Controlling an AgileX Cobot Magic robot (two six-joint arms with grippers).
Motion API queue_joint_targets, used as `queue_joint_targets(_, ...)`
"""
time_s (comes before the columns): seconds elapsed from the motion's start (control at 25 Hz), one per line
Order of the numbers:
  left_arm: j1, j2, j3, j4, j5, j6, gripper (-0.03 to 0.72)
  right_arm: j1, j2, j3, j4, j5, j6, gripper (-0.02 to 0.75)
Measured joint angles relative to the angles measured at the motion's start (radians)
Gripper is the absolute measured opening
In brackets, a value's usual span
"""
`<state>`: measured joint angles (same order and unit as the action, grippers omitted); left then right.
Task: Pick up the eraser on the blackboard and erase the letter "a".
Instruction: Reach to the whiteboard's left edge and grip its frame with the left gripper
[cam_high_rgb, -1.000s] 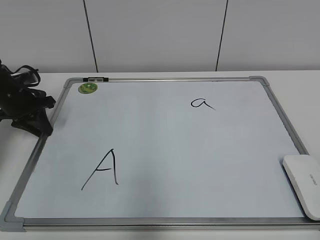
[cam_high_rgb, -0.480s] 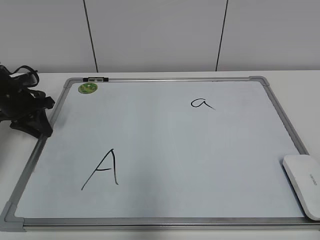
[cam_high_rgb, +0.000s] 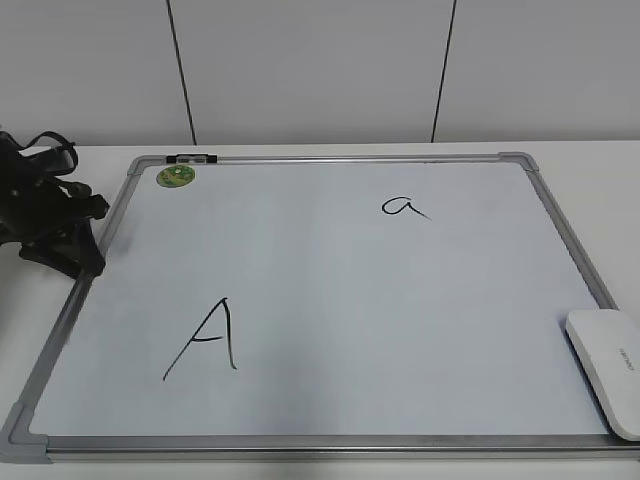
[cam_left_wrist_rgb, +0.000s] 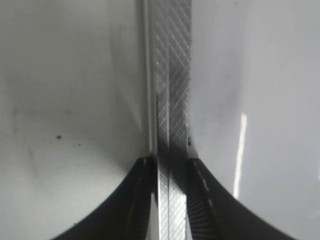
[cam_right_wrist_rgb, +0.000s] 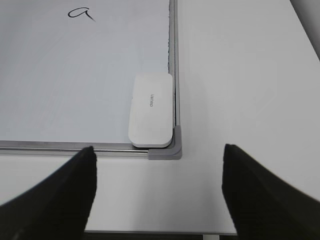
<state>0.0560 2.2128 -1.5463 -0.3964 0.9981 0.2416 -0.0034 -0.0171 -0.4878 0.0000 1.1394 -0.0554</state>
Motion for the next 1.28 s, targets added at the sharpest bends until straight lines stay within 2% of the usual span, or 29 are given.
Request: queue_joint_targets(1.28, 0.016, 0.022, -0.039, -0.011, 0.067, 0.002, 0.170, 0.000, 0.000, 0.000, 0.000, 0.000, 0.000, 0.581)
